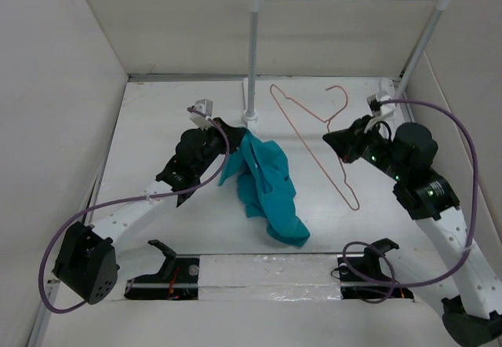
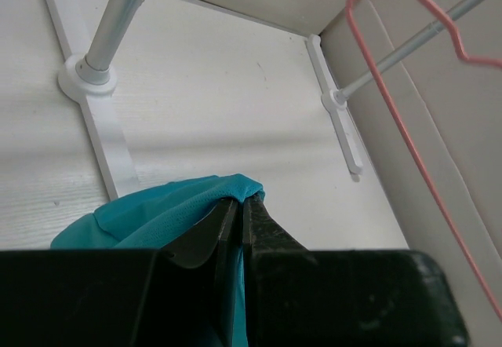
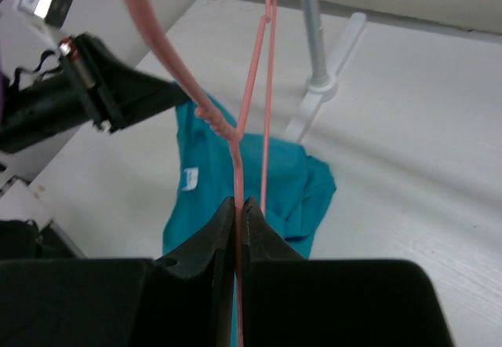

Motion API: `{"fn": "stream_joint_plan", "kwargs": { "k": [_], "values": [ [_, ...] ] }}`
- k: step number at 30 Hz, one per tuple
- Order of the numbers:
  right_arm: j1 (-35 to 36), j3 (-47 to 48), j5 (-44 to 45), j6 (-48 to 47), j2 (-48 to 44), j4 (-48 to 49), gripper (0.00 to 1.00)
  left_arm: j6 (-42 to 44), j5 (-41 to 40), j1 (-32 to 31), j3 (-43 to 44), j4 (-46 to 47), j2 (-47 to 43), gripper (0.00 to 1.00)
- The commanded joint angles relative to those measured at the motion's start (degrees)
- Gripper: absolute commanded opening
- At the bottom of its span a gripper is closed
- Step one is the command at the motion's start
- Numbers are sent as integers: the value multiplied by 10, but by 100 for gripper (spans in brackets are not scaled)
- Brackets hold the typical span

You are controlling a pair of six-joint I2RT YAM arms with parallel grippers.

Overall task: Place the t-shirt on the hanger
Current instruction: Pick up the hanger from the clothesline, then place the T-shirt on the hanger.

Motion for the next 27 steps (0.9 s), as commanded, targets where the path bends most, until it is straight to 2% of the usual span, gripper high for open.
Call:
{"fn": "stream_joint_plan", "kwargs": {
  "k": [1,8,17,27],
  "values": [
    [39,-10,-23,16,-74,-43,0,1,10,11,46,40,2,0],
    [100,-16,-19,28,-140,-133,0,3,21,16,81,30,17,0],
    [114,-50,-22,21,-122,-100,0,-14,37,16,75,19,-5,0],
    [125,-45,-38,26,-91,-68,0,-10,44,16,69,22,-13,0]
  ]
}}
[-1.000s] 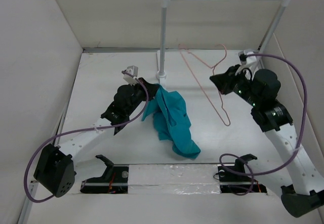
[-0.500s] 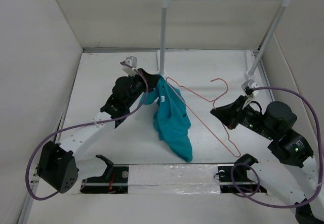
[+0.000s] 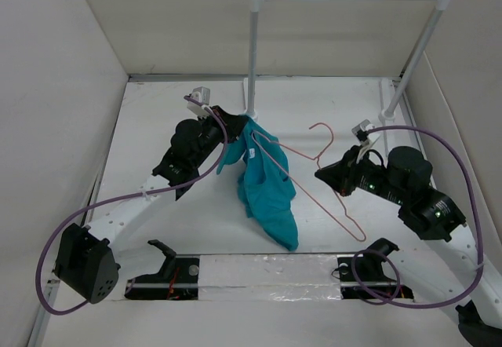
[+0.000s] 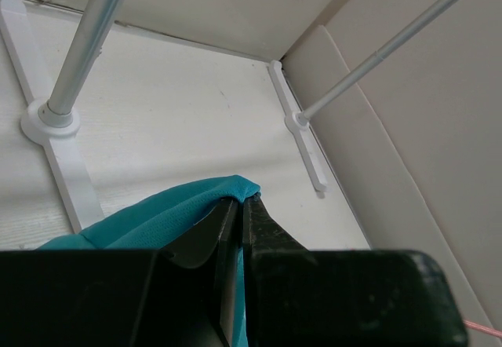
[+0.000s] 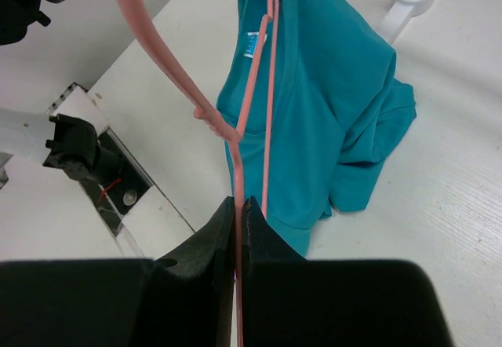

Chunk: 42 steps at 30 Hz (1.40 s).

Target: Place the t-shirt on the hanger

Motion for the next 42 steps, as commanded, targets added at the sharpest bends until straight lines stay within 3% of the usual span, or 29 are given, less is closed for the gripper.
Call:
{"fn": "stream_joint_plan", "kwargs": {
  "k": [1,9,18,24,33,38,42],
  "values": [
    [9,6,-5,5,0,46,0,0,14,2,9,24,-14,0],
    [27,-7,56,-9,41,102,0,4,15,-11,8,25,-10,0],
    [167,3,174,-67,116,196,0,28,5,-17,27,-9,-29,0],
    [246,-17,309,-95,145,279,0,36,8,-17,38,-55,-56,0],
    [173,-43,208,-107,210,435,0,54,66,-22,88,-160,-96,0],
    [136,-46,147,-121,140,435,0,81,30,-22,147,-252,-121,0],
    [90,-39,8,-126,98,423,0,87,48,-22,202,-299,-115,0]
  ]
}}
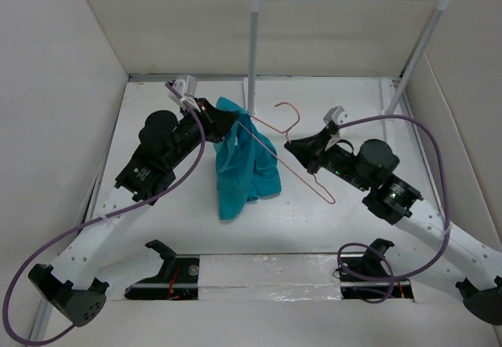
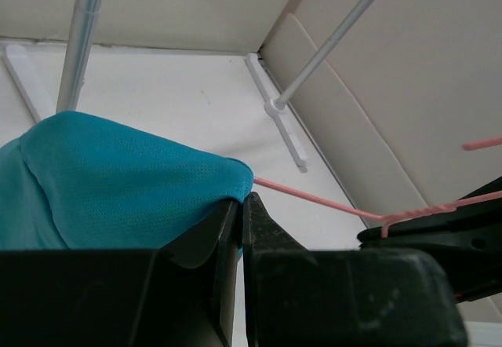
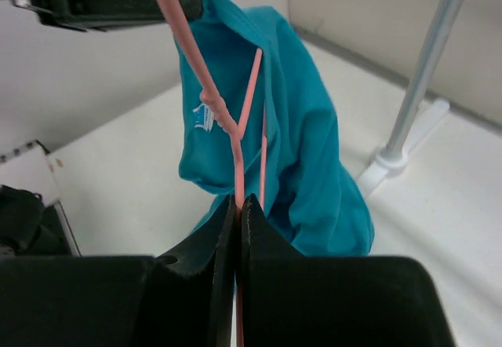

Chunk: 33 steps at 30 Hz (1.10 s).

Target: Place the t-shirt on the hanger

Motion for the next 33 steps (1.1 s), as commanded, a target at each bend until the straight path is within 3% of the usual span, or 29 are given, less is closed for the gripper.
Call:
{"fn": "stream_joint_plan", "kwargs": {
  "k": [1,5,8,11,16,18,21,25,30,33],
  "values": [
    [-21,30,-137,-17,-35,64,0,22,19,-3,54,-35,-8,0],
    [-2,60,-222,-29,-28,27,0,41,35,-3,132,-81,21,0],
    [43,67,-180,-41,-40,23,0,52,71,-3,202,-125,48,0],
    [69,56,-114,-36,-44,92,0,59,100,-3,272,-169,71,0],
    [83,118,-234,-46,63,145,0,75,121,-3,413,-253,99,0],
    [42,107,-301,-7,62,197,0,81,132,-3,442,-283,106,0],
    [-39,51,-329,93,-14,334,0,76,149,-3,410,-284,98,0],
    [-79,42,-332,129,-47,349,0,50,205,-3,357,-229,90,0],
    [-65,13,-279,182,14,460,0,39,242,-3,313,-194,89,0],
    [-53,48,-356,213,107,501,0,53,242,-3,302,-199,92,0]
  ]
}}
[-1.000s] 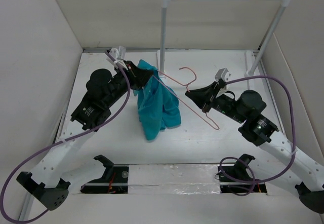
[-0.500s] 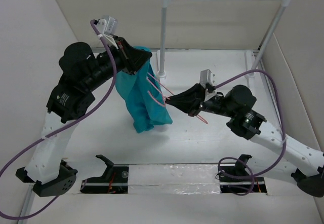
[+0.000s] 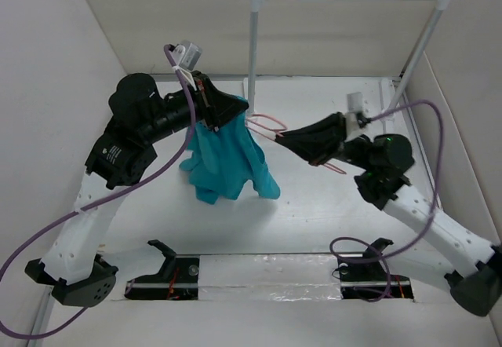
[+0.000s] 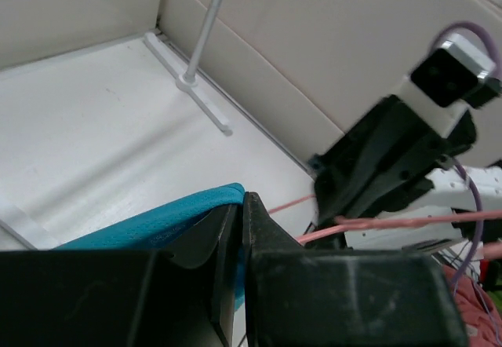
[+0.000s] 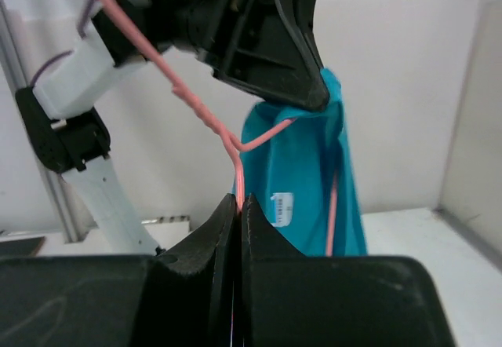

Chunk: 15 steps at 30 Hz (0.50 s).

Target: Place the t-shirt on the hanger

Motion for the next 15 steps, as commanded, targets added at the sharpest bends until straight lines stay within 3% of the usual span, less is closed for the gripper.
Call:
{"fn": "stream_joint_plan", "kwargs": {
  "k": [1,5,9,11,15],
  "values": [
    [18,32,-72,59,87,152,0,7,41,-7,-18,8,3,0],
    [18,-27,-71,115,137,240,0,10,49,-7,-54,35,-4,0],
    [13,-73,-46,151,174,318,0,-17,64,-7,-135,119,-18,0],
    [8,-99,2,165,189,359,0,-51,64,-7,-164,155,-34,0],
    [-26,-117,48,265,244,539,0,-76,33,-7,-217,197,-63,0]
  ]
}}
